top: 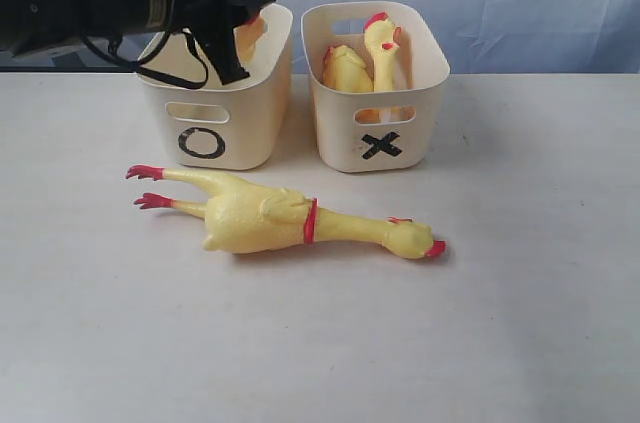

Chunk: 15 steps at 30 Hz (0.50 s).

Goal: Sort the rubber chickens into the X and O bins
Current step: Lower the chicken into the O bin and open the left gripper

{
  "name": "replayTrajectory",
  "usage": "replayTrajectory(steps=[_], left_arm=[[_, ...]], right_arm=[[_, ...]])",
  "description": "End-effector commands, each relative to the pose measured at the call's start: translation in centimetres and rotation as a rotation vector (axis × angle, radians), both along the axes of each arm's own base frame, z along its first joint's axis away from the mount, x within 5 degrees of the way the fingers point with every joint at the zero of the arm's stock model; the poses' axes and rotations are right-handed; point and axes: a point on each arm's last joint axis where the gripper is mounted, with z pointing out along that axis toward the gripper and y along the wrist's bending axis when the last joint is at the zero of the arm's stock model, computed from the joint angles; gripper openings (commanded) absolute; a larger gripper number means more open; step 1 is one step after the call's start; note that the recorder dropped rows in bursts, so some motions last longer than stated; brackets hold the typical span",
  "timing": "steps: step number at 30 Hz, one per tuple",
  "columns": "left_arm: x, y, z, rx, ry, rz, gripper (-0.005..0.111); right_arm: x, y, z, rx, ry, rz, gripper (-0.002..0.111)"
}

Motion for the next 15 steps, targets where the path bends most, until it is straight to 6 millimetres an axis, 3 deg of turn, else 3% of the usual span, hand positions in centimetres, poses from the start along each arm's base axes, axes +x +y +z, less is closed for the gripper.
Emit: replayTrajectory(steps=[1, 15], left_arm=[[0.7, 0.0, -0.6, -0.018, -0.040, 0.006, 0.000], [2.8, 1.7, -2.5, -0.125, -0.043, 0.071, 0.000]], right_arm=[[-0.1, 0.0, 0.0, -0.002, -0.008, 0.002, 0.000], [-0.1, 0.0, 0.0, 0.004, -0.003, 0.004, 0.000]])
